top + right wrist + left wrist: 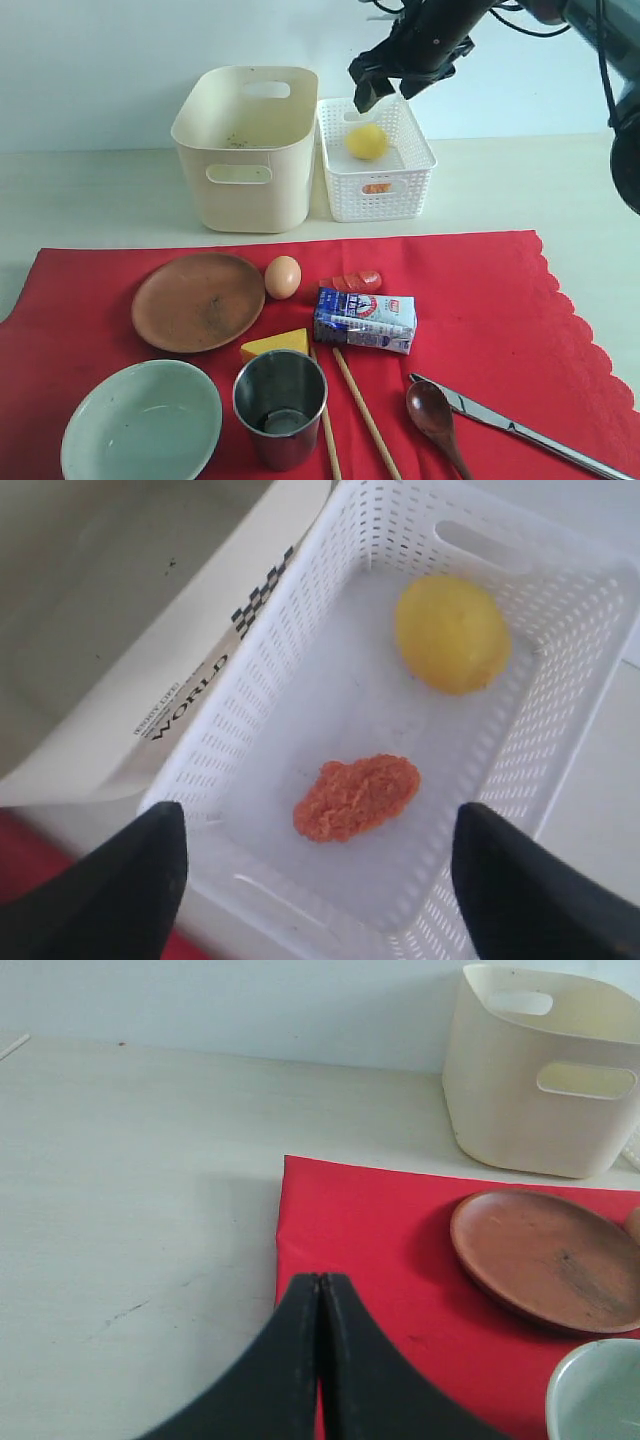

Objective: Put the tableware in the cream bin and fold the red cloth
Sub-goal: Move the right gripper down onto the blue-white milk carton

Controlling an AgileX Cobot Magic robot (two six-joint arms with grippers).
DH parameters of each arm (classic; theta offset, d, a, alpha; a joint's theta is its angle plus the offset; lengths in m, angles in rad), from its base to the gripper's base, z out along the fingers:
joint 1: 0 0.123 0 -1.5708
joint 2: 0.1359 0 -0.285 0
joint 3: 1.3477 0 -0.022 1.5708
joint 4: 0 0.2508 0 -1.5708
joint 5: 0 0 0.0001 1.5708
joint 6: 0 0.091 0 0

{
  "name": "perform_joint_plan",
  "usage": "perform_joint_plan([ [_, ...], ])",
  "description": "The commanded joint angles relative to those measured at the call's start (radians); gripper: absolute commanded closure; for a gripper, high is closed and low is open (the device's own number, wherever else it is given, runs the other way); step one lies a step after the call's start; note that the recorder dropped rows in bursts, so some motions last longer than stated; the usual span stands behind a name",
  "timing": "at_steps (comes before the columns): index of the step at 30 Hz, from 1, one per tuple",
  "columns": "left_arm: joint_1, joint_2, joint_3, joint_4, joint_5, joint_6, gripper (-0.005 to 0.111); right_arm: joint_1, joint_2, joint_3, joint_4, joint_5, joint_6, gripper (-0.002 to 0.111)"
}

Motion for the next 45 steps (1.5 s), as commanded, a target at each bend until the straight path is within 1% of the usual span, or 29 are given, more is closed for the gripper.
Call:
perform_joint_plan([
  [1,0.002,-0.005,0.003,0.001,-0.011,-0.001,0.107,0.001,-0.041,0.002,-0.002,0.014,0.054,0.038],
  [8,0.002,-0.005,0.003,0.001,-0.011,0.001,0.107,0.001,-0.092,0.058,0.051,0.014,0.089,0.038],
  [12,0.002,-0.005,0.003,0.001,-0.011,-0.001,0.107,0.001,-0.135,0.135,0.058,0.014,0.092,0.041],
  [23,0.002,-0.005,0.003,0.001,-0.011,0.001,0.107,0.001,-0.305,0.406,0.058,0.014,0.077,0.042],
  [31,0.002,-0.005,0.003,0.001,-0.011,-0.002,0.107,0.001,-0.474,0.668,0.074,-0.005,0.034,0.042],
  [35,0.002,-0.005,0.003,0.001,-0.011,0.000,0.107,0.001,-0.555,0.809,0.099,-0.055,-0.039,0.042],
  [40,0.002,-0.005,0.003,0.001,-0.011,0.000,0.107,0.001,-0.638,0.964,0.154,-0.056,-0.158,0.042],
  [45,0.002,-0.005,0.003,0.001,-0.011,0.000,0.107,0.001,-0.664,1.071,0.226,-0.055,-0.265,0.042],
])
